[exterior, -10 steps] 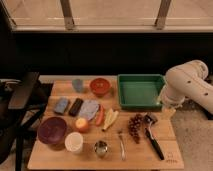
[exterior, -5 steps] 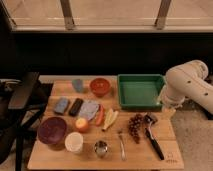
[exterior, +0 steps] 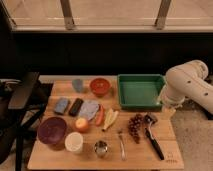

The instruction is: Place pepper in red bowl

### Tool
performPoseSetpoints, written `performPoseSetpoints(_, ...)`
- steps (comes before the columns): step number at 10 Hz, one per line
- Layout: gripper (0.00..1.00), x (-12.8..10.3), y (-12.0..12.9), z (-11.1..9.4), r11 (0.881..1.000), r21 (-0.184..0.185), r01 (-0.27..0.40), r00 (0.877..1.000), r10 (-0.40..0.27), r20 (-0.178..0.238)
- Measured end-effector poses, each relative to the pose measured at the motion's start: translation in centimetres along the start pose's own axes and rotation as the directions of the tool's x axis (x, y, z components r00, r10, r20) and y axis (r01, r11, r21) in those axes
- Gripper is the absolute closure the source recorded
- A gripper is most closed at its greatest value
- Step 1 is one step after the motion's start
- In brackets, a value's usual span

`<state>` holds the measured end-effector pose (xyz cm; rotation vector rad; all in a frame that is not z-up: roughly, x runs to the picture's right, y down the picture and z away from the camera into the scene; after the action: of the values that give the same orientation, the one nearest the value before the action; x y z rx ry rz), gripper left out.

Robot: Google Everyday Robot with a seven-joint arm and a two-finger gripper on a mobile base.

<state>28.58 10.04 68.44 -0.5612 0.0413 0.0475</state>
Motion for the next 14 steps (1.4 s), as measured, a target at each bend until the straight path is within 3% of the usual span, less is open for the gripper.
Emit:
performPoseSetpoints(9, 0.35, 0.0, -0.1, -0.1, 1.0, 0.001, 0.003, 1.0, -0.003, 0.0)
performPoseSetpoints(11, 0.35, -0.8, -0.9, -0.7, 0.997, -0.005, 0.078, 0.997, -0.077, 0.003)
performPoseSetpoints(12, 0.35, -1.8, -1.3, -0.8, 0.988, -0.016, 0.153, 0.988, -0.153, 0.018)
performPoseSetpoints(13, 0.35, -3.6, -1.7, -0.8, 0.964, -0.025, 0.264, 0.964, -0.262, 0.05)
performPoseSetpoints(14, 0.35, -5.1, -1.8, -0.7, 0.944, -0.03, 0.329, 0.942, -0.326, 0.073)
